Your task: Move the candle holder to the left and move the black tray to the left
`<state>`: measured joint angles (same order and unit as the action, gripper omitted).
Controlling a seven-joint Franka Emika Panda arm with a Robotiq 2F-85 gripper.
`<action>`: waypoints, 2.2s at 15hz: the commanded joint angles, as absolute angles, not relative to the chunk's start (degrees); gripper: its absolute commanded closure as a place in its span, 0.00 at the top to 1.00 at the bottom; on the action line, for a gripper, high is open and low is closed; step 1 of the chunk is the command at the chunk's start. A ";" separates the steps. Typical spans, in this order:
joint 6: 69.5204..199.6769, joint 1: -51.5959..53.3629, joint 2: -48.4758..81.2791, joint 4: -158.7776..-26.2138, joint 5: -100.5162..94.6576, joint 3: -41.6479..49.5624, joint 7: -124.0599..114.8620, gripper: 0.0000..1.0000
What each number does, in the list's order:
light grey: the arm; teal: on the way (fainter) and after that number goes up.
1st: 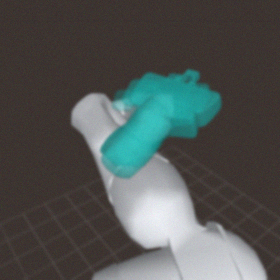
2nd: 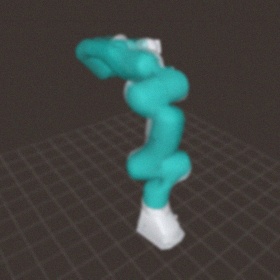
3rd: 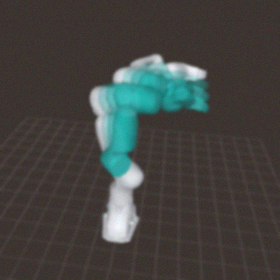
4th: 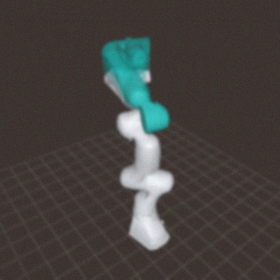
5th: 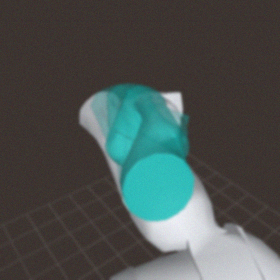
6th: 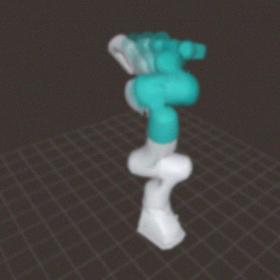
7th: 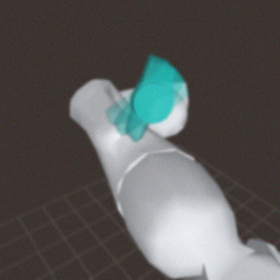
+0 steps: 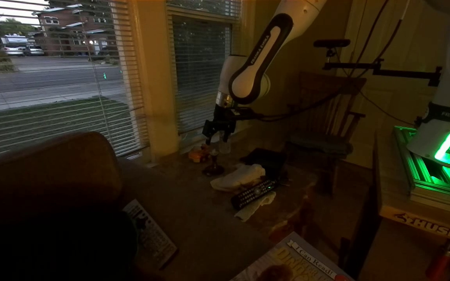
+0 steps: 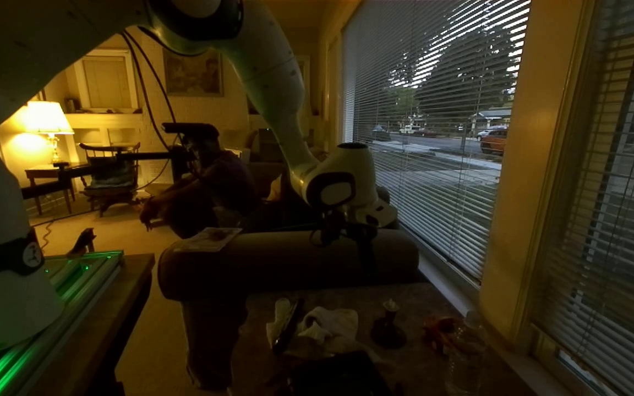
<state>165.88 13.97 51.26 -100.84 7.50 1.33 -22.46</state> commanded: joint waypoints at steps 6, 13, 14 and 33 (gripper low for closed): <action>168.72 18.63 60.37 -92.30 9.30 3.89 -28.03 1.00; 168.39 24.31 67.52 -84.85 10.00 10.24 -36.90 1.00; 168.63 24.68 68.60 -83.91 9.85 10.82 -38.04 1.00; 163.74 18.08 78.40 -70.88 8.83 5.11 -36.53 1.00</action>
<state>165.90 19.42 76.08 -75.10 8.01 6.52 -38.26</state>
